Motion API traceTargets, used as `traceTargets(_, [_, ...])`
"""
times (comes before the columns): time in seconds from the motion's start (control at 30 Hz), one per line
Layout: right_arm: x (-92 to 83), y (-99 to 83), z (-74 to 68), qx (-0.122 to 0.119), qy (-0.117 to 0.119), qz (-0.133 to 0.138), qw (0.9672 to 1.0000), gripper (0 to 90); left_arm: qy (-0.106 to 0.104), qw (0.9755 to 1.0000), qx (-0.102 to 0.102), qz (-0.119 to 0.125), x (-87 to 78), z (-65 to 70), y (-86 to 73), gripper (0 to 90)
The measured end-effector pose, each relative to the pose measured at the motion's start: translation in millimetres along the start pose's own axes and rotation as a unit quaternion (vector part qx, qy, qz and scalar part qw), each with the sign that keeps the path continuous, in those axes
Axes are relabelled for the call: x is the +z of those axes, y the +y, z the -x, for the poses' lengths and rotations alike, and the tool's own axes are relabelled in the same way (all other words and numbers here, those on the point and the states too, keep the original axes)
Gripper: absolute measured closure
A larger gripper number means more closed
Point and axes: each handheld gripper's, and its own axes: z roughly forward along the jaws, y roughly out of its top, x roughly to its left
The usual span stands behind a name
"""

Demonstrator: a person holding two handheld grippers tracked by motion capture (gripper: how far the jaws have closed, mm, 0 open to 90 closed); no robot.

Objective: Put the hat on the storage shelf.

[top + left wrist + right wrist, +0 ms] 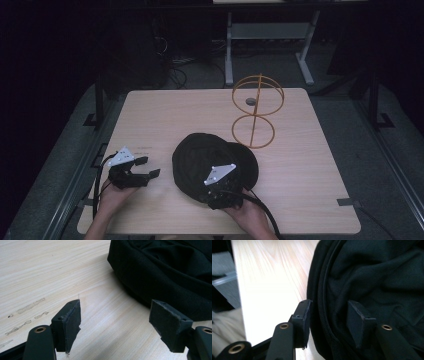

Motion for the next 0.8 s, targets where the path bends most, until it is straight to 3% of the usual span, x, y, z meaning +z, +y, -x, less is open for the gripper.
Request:
traceTargets(0.1, [5.5, -0.5, -3.9, -0.021, -0.015, -0.015, 0.9995, 56.5, 0.0, 1.0, 0.0, 0.0, 0.0, 0.0, 0.0, 25.3])
traceTargets(0.33, [7.5, -1.3, -4.9, -0.025, -0.015, -0.024, 0.9993, 65.7, -0.002, 1.0, 0.002, -0.002, 0.6, 0.2, 0.0, 25.3])
traceTargets(0.37, [6.5, -1.6, -2.9, -0.025, -0.007, -0.027, 0.9993, 73.8, -0.002, 1.0, 0.001, -0.001, 0.9, 0.7, 0.0, 25.3])
traceTargets(0.6, [-1.6, -0.6, 0.5, -0.034, 0.006, -0.032, 0.9989, 79.7, -0.002, 1.0, 0.002, -0.003, 0.6, 0.1, 0.0, 25.3])
traceTargets(0.73, [-12.0, 1.0, 2.5, -0.044, 0.009, -0.026, 0.9986, 82.9, -0.003, 1.0, 0.003, -0.002, 1.5, 0.1, 0.0, 25.3])
traceTargets(0.8, [-22.0, 2.3, 5.4, -0.051, 0.014, -0.01, 0.9985, 84.1, -0.004, 1.0, 0.0, -0.002, 1.7, 0.9, 0.0, 25.3])
